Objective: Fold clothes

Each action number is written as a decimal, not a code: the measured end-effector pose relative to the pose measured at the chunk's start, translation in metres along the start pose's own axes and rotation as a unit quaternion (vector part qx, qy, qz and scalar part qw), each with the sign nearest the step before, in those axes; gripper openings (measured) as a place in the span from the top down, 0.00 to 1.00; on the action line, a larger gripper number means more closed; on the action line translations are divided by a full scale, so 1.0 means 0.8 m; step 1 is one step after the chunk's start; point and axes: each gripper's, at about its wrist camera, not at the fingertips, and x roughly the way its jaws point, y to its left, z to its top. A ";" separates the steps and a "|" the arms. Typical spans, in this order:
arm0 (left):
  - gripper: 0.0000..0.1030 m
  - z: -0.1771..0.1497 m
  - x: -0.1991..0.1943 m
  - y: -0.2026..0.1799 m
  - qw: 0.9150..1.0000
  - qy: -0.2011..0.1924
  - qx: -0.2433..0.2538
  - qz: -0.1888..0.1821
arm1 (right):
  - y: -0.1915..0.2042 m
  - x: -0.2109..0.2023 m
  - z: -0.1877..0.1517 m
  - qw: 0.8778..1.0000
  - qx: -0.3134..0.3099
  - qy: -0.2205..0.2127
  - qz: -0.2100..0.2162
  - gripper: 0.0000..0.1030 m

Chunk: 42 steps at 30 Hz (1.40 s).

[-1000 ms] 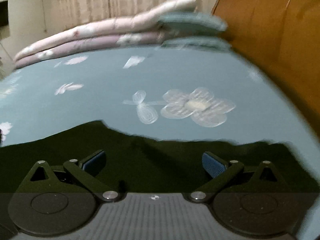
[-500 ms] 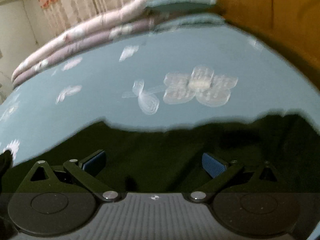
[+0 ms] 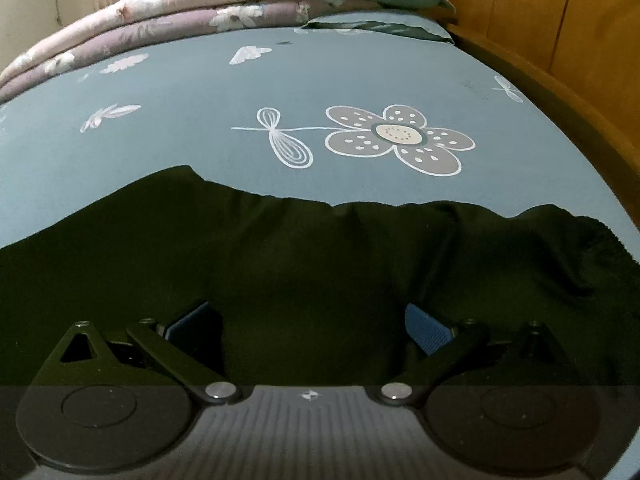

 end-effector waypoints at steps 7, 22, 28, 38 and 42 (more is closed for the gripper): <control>0.53 0.015 -0.054 0.009 0.996 -0.088 0.026 -0.011 | 0.026 -0.044 -0.004 1.000 0.002 -0.001 -0.007 0.00; 0.94 0.078 0.008 0.023 0.987 -0.052 0.107 0.111 | 0.059 -0.156 -0.058 0.998 0.013 -0.054 -0.035 0.00; 0.95 0.064 -0.022 0.033 0.984 -0.054 0.105 0.131 | 0.066 -0.138 -0.048 0.999 0.016 -0.051 -0.002 0.00; 0.94 0.012 -0.071 0.093 0.983 -0.035 0.015 0.177 | 0.125 -0.114 -0.020 0.994 -0.053 -0.053 0.076 0.00; 0.90 -0.010 -0.076 0.114 0.981 -0.022 -0.025 0.190 | 0.145 -0.107 -0.015 0.992 -0.077 -0.046 0.093 0.00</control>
